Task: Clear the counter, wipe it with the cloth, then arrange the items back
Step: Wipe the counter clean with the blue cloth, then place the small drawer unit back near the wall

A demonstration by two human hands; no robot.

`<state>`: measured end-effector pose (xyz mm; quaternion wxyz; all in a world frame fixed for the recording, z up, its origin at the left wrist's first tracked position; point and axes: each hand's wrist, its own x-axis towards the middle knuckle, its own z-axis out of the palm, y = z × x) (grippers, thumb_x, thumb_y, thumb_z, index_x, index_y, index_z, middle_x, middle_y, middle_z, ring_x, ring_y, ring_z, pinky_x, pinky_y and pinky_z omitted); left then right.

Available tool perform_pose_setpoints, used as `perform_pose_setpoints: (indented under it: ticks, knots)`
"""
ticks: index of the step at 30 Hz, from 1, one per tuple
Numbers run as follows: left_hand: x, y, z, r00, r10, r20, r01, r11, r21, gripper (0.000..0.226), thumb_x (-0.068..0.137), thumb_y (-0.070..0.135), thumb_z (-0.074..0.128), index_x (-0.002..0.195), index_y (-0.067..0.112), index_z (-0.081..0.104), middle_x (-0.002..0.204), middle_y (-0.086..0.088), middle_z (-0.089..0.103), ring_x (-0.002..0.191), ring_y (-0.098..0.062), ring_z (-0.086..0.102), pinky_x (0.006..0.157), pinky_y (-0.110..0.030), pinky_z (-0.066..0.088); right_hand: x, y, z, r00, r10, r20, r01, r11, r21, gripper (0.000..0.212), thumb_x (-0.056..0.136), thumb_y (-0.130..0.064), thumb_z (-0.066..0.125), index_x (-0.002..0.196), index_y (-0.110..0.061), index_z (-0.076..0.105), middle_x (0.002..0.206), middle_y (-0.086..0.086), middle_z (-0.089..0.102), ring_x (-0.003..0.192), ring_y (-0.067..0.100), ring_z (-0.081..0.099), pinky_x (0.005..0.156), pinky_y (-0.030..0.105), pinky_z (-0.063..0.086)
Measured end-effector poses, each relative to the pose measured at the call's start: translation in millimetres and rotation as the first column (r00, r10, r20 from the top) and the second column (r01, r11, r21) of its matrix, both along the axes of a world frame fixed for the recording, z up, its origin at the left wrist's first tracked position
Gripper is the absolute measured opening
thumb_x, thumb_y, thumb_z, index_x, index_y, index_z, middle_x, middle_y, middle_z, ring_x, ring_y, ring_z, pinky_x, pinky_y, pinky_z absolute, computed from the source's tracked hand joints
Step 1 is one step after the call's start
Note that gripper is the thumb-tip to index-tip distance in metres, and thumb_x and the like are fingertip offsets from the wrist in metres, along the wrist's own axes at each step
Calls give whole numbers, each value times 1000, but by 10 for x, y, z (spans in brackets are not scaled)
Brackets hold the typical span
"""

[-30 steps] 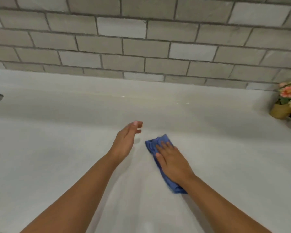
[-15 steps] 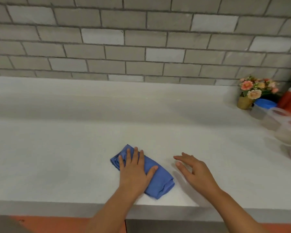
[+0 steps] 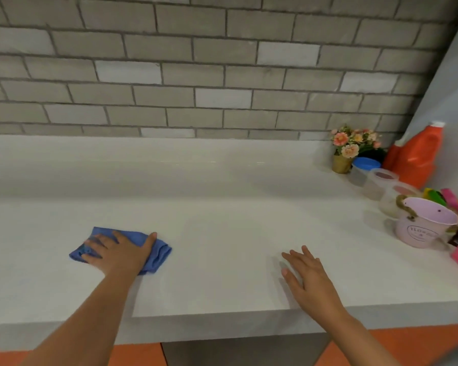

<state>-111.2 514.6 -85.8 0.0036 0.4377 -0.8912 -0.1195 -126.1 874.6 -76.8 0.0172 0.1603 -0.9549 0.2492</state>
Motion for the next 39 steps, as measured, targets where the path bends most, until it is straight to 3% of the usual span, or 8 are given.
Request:
perform_pose_setpoints:
  ticks: [6, 11, 13, 18, 22, 27, 32, 39]
  knots:
    - [-472, 1454, -1, 923, -386, 7, 386, 922, -12, 92, 85, 73, 16, 150, 9, 2, 156, -20, -6, 144, -38, -10, 114, -53, -6, -30, 193, 57, 993, -116, -13, 116, 993, -22, 45, 100, -36, 32, 144, -27, 30, 154, -8, 24, 146, 9, 2, 116, 24, -2]
    - [-339, 2336, -76, 620, -783, -52, 784, 619, 44, 132, 42, 82, -31, 150, 13, -2, 156, -15, -14, 143, -31, -18, 101, -43, -30, -77, 178, 156, 982, -186, 4, 186, 979, -82, 45, 101, -34, 29, 145, -24, 28, 155, -3, 23, 146, 12, 4, 117, 28, 1]
    - [-213, 2313, -69, 519, -853, -59, 855, 517, 48, 130, 38, 79, -29, 150, 17, -3, 157, -10, -16, 143, -26, -21, 102, -34, -34, -83, 96, 186, 985, -174, 16, 174, 980, -97, 46, 101, -34, 28, 145, -23, 27, 155, -3, 22, 146, 13, 4, 117, 29, 1]
    - [17, 1801, -28, 499, -864, -70, 867, 498, 31, 111, 53, 80, -17, 150, 27, -2, 158, 1, -14, 144, -17, -19, 109, -34, -19, -29, -193, 227, 986, -166, 24, 167, 979, -115, 47, 101, -35, 26, 146, -24, 24, 156, -3, 20, 146, 13, 3, 117, 29, 0]
    - [162, 1379, 3, 551, -835, -4, 834, 550, 43, 70, 93, 61, 19, 150, 26, -2, 157, 2, -15, 144, -16, -19, 115, -37, -14, 86, -338, 242, 983, -180, 29, 182, 976, -119, 47, 101, -35, 27, 146, -24, 25, 156, -2, 20, 147, 15, 3, 118, 30, 2]
    - [249, 1247, 40, 522, -853, -11, 853, 522, 22, 69, 94, 59, 23, 151, 25, 4, 159, 1, -8, 145, -17, -14, 115, -40, -12, 229, -445, 295, 971, -238, 34, 240, 958, -155, 48, 100, -35, 34, 146, -22, 28, 155, -1, 24, 146, 16, 12, 117, 30, 13]
    - [291, 1338, 156, 487, -833, -264, 846, 524, -94, 54, 96, 52, 31, 142, 25, 35, 143, 6, 39, 132, -17, 34, 115, -35, 18, 355, -394, 421, 949, -315, 7, 309, 927, -214, 41, 97, -31, 44, 135, -19, 47, 141, 0, 46, 128, 16, 44, 103, 26, 36]
    - [235, 1829, 395, 289, -813, -506, 900, 411, -146, 39, 99, 38, 36, 132, 22, 48, 130, 5, 48, 116, -11, 49, 99, -25, 39, 538, -75, 588, 884, -465, -50, 435, 858, -274, 32, 95, -28, 48, 123, -15, 60, 124, 0, 61, 112, 15, 57, 91, 23, 43]
